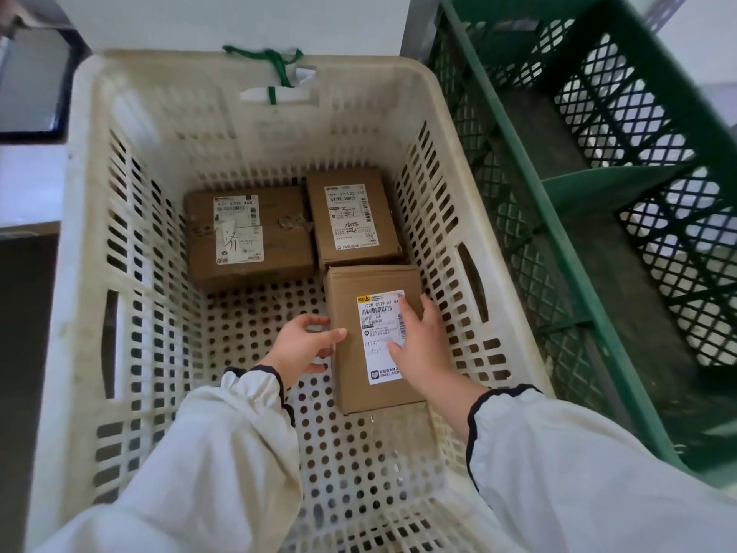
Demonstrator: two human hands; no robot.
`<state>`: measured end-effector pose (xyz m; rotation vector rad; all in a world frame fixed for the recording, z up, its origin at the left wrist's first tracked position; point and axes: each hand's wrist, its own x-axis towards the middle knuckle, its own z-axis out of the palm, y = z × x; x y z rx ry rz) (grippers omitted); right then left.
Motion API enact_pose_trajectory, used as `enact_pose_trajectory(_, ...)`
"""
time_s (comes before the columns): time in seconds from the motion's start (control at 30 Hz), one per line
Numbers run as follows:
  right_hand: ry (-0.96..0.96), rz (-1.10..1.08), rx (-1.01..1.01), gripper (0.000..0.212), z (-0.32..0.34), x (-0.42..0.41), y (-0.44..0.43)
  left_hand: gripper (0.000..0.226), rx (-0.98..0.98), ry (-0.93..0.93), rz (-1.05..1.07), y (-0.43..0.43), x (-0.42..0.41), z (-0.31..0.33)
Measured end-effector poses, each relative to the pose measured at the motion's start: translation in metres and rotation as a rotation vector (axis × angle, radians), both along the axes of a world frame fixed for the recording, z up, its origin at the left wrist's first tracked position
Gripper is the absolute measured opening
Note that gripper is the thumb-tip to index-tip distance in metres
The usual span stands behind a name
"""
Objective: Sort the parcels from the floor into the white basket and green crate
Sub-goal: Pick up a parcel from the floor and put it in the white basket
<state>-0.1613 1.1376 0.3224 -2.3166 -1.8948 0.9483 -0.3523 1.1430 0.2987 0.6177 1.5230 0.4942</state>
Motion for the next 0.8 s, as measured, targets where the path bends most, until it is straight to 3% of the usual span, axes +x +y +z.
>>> enact_pose_trajectory(0.5, 0.030, 0.119, -0.003, 0.059, -0.015, -0.004, 0.024, 0.038, -0.019, 0.004, 0.084, 0.009, 0.004, -0.020)
enact_pose_trajectory(0.8, -0.046, 0.172, -0.131, 0.066, -0.004, -0.009, 0.024, 0.056, 0.024, 0.182, 0.026, 0.008, 0.014, -0.015)
